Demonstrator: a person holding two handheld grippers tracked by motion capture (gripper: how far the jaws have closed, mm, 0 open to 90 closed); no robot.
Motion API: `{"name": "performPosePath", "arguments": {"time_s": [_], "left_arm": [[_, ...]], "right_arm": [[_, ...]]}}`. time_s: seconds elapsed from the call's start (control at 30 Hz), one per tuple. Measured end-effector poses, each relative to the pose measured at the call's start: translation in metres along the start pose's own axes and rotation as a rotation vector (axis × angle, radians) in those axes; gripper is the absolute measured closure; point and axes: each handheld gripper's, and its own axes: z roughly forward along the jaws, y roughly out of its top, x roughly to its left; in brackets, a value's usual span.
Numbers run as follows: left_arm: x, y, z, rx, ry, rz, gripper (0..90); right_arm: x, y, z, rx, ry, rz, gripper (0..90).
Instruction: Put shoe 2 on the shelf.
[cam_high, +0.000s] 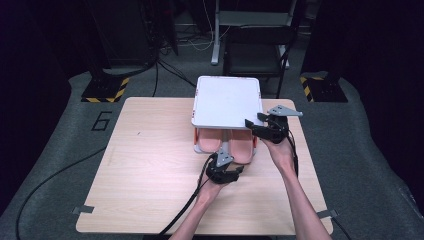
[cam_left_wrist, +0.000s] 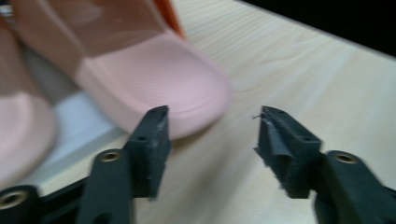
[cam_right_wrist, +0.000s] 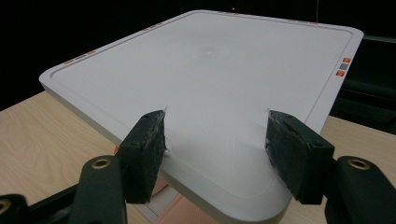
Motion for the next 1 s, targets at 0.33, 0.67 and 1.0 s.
{"name": "performPosePath", "arguments": {"time_s": [0.33,0.67,1.0], "left_arm": [[0.009,0.002,0.020,0.047,0.067,0.005,44.9],[0.023,0.019,0.034,0.050,0.115,-0.034,40.7],[0.020,0.014,0.045,0.075,0.213,-0.004,31.6]], "right_arm": [[0.001,0.000,0.000,0.009,-0.009,0.002,37.3],[0.001,0.000,0.000,-0.002,-0.013,0.003,37.4],[0.006,0.000,0.001,-0.001,-0.032,-0.006,37.2]]}}
